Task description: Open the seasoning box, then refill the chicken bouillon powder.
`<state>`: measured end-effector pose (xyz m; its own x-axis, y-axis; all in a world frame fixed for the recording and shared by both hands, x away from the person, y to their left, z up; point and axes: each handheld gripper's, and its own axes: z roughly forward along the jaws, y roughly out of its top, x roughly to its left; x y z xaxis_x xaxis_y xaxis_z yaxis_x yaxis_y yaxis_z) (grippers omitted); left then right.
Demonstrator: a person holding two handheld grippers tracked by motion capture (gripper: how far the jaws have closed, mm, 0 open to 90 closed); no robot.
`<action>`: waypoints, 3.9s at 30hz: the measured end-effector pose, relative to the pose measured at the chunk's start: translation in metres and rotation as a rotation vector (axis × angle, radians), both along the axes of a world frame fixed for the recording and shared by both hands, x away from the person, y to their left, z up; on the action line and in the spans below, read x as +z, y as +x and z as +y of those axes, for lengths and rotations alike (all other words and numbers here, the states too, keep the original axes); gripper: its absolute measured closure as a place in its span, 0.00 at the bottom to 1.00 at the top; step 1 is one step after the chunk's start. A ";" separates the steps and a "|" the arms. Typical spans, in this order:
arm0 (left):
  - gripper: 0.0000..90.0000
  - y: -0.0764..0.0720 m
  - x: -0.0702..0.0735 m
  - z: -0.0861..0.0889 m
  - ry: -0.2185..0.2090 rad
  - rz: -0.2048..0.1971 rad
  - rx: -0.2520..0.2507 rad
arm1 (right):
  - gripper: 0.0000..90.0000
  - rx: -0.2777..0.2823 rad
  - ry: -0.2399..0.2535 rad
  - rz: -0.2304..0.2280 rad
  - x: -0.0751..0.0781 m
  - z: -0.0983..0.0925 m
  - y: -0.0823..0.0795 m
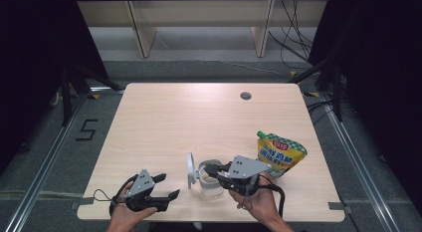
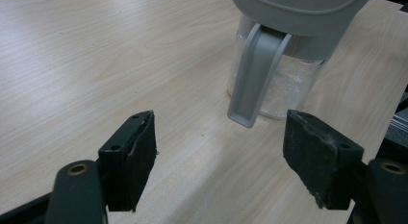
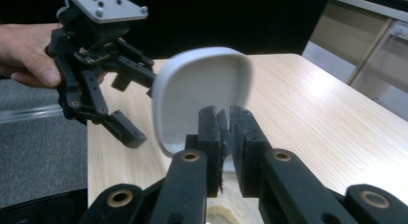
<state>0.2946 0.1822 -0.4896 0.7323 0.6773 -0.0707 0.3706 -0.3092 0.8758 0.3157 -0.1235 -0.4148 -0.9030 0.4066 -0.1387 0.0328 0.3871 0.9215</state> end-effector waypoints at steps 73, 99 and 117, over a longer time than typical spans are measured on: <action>0.23 0.003 -0.001 -0.003 0.001 0.015 -0.004 | 0.18 -0.432 0.024 0.250 -0.073 -0.188 -0.008; 0.23 -0.003 -0.003 -0.011 0.034 0.026 -0.016 | 0.18 -0.395 0.023 0.155 -0.083 -0.184 0.019; 0.23 -0.001 -0.006 -0.015 0.046 0.024 -0.033 | 0.18 -0.399 0.043 0.105 -0.093 -0.176 0.035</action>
<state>0.2933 0.1671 -0.4960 0.7527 0.6558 -0.0577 0.3803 -0.3616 0.8512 0.3509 -0.2999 -0.5076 -0.6820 0.7307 -0.0292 0.2670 0.2859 0.9203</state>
